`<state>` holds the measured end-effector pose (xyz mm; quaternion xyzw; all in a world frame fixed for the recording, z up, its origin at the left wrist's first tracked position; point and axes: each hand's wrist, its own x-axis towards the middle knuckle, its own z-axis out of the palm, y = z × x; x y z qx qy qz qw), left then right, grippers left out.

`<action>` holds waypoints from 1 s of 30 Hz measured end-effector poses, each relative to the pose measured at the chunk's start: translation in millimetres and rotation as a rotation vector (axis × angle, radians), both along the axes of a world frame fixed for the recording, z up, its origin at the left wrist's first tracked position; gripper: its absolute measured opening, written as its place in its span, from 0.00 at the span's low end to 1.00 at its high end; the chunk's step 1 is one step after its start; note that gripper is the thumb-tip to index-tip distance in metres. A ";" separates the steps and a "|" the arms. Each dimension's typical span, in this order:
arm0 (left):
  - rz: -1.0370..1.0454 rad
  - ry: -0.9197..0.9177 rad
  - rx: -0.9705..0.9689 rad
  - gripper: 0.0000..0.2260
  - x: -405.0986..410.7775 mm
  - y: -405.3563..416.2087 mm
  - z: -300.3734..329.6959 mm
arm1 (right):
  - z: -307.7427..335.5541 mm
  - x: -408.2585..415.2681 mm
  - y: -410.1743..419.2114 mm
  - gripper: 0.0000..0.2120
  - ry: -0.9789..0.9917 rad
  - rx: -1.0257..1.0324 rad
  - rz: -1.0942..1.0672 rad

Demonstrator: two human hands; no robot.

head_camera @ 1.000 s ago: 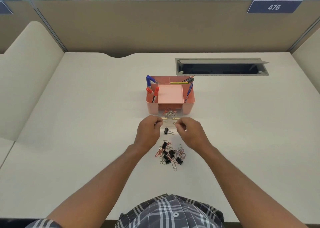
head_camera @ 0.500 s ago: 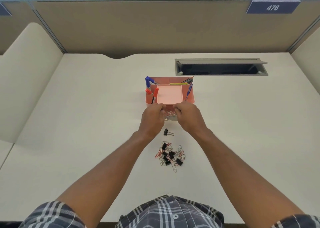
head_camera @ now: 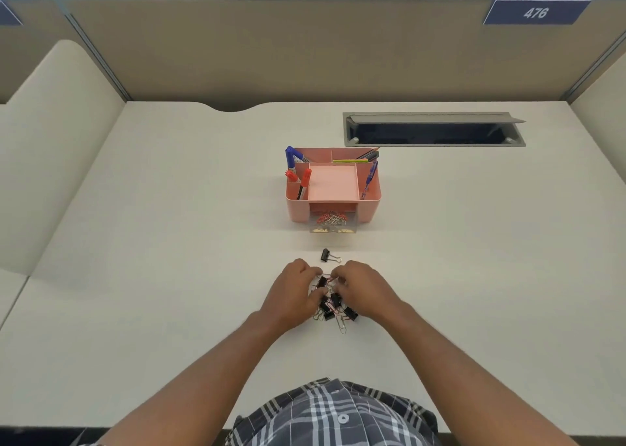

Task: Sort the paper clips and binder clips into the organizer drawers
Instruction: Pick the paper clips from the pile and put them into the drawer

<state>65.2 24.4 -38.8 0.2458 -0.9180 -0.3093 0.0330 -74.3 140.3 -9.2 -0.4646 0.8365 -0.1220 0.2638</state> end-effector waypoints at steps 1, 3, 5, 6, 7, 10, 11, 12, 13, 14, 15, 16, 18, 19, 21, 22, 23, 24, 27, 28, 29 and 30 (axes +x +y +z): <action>-0.006 0.000 -0.005 0.16 -1.3 0.8 0.4 | -2.2 1.8 -0.5 0.13 0.009 0.012 0.007; -0.004 -0.002 -0.013 0.13 -4.7 0.6 2.2 | -6.2 3.5 -0.6 0.12 0.031 0.026 0.011; 0.001 -0.013 -0.016 0.10 -7.3 -1.0 3.4 | -9.4 4.7 -0.4 0.10 0.052 0.024 0.005; 0.000 -0.018 -0.018 0.09 -8.4 -1.6 3.2 | -10.4 5.2 -0.1 0.09 0.055 0.016 -0.004; -0.001 -0.020 -0.021 0.07 -9.1 -1.9 2.9 | -11.4 5.6 0.2 0.09 0.055 0.003 -0.012; 0.001 -0.021 -0.021 0.04 -9.6 -1.9 3.6 | -14.3 7.1 1.9 0.08 0.057 -0.044 -0.020; 0.006 -0.024 -0.020 0.04 -9.7 -1.8 4.1 | -15.6 7.4 2.6 0.08 0.060 -0.055 -0.021; 0.015 -0.025 -0.015 0.04 -9.7 -2.0 4.5 | -16.6 7.4 3.2 0.07 0.065 -0.063 -0.023; 0.029 -0.021 -0.008 0.04 -9.9 -2.4 5.1 | -17.3 7.2 3.4 0.08 0.069 -0.068 -0.028; 0.048 -0.014 -0.001 0.05 -9.9 -2.7 5.4 | -17.4 6.6 3.7 0.08 0.072 -0.071 -0.035; 0.068 -0.007 0.011 0.06 -9.5 -3.3 5.3 | -17.0 5.5 3.7 0.08 0.076 -0.073 -0.041; 0.084 0.000 0.025 0.07 -8.8 -3.8 5.9 | -16.5 4.2 3.6 0.09 0.081 -0.075 -0.046; 0.088 0.014 0.053 0.12 -6.2 -5.7 7.0 | -15.9 0.4 3.5 0.09 0.090 -0.090 -0.050; 0.075 0.019 0.070 0.14 -4.2 -6.8 7.3 | -16.1 -1.3 3.7 0.10 0.090 -0.101 -0.044; 0.030 0.003 0.082 0.19 -0.7 -8.7 7.1 | -16.3 -4.2 3.9 0.14 0.079 -0.109 0.010; 0.009 -0.018 0.074 0.20 0.6 -9.0 6.9 | -16.9 -5.1 3.9 0.17 0.071 -0.098 0.055; -0.009 -0.037 0.059 0.20 0.9 -9.0 7.0 | -17.4 -5.6 3.4 0.19 0.069 -0.084 0.096; -0.023 -0.050 0.043 0.19 0.8 -8.7 7.0 | -17.8 -5.4 2.7 0.20 0.073 -0.069 0.125; -0.044 -0.059 0.023 0.16 -1.0 -9.8 6.8 | -20.2 -4.2 -0.7 0.16 0.109 -0.102 0.145; -0.049 -0.057 0.018 0.16 -1.0 -10.8 6.8 | -21.5 -4.1 -1.5 0.13 0.114 -0.124 0.133; -0.050 -0.054 0.016 0.16 -0.9 -11.9 6.9 | -23.0 -4.3 -1.9 0.11 0.117 -0.138 0.118; -0.046 -0.053 0.016 0.16 -0.6 -13.0 7.5 | -23.8 -4.9 -2.0 0.08 0.117 -0.145 0.104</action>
